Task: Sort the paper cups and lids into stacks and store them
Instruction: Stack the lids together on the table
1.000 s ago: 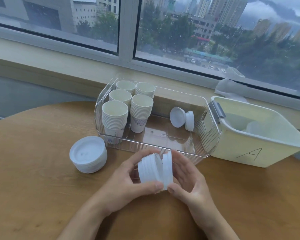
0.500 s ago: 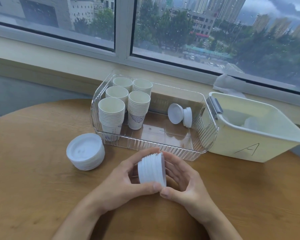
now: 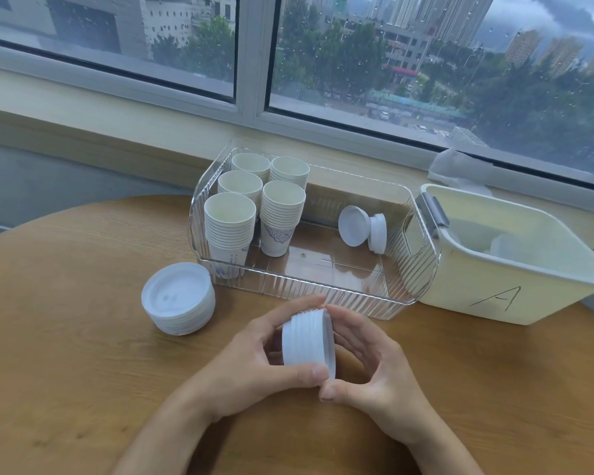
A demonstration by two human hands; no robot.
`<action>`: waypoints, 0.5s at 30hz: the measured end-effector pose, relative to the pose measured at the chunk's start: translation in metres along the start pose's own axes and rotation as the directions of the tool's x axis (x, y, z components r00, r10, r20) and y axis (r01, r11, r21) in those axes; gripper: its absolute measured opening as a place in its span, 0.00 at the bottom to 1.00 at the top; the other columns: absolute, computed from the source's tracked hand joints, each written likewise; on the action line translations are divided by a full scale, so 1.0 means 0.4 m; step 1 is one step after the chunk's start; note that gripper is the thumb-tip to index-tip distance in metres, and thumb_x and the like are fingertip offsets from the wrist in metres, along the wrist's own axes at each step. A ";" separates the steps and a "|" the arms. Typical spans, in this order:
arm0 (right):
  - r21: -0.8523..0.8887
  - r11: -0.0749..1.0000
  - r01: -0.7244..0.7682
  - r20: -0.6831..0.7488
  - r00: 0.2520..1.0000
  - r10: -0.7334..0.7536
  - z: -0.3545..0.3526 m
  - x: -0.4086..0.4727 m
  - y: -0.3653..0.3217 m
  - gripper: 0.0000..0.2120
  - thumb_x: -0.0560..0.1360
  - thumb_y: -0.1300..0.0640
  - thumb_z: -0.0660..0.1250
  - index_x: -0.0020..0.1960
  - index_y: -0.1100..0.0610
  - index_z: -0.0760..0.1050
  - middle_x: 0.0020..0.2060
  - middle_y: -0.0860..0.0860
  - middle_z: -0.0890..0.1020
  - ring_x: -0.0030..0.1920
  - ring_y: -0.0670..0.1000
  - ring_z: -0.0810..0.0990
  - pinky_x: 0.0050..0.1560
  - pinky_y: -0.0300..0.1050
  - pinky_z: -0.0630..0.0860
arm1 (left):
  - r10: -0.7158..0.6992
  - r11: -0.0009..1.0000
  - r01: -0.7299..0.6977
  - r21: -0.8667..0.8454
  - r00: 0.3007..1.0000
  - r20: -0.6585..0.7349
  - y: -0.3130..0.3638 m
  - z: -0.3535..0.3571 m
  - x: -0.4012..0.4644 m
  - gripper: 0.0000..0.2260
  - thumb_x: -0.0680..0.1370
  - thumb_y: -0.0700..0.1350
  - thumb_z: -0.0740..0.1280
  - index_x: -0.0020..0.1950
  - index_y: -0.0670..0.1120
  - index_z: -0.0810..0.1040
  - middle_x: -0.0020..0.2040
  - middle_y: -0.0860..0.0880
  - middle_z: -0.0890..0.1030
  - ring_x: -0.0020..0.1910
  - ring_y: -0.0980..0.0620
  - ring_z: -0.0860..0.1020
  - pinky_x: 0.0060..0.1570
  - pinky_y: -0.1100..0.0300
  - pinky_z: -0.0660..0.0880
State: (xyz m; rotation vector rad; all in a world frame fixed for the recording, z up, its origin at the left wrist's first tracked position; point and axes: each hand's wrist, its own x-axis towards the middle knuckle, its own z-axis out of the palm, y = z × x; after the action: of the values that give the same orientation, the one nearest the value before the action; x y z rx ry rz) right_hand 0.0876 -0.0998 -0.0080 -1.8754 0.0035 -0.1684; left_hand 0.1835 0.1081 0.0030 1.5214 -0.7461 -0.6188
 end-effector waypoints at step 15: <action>-0.012 0.985 0.172 -0.269 0.948 -0.169 -0.021 0.064 -0.073 0.30 0.72 0.53 0.81 0.71 0.51 0.76 0.67 0.51 0.82 0.70 0.54 0.79 0.70 0.48 0.76 | -0.004 0.987 -0.043 -0.155 0.957 -0.291 -0.026 -0.008 0.029 0.32 0.65 0.51 0.81 0.68 0.62 0.79 0.59 0.54 0.83 0.56 0.54 0.83 0.52 0.62 0.80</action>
State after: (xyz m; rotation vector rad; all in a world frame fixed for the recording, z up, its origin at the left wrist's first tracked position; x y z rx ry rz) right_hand 0.1094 -0.1008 0.0252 -1.8279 0.0270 -0.5410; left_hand 0.1944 0.1014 -0.0068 1.4152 -0.4739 -0.4165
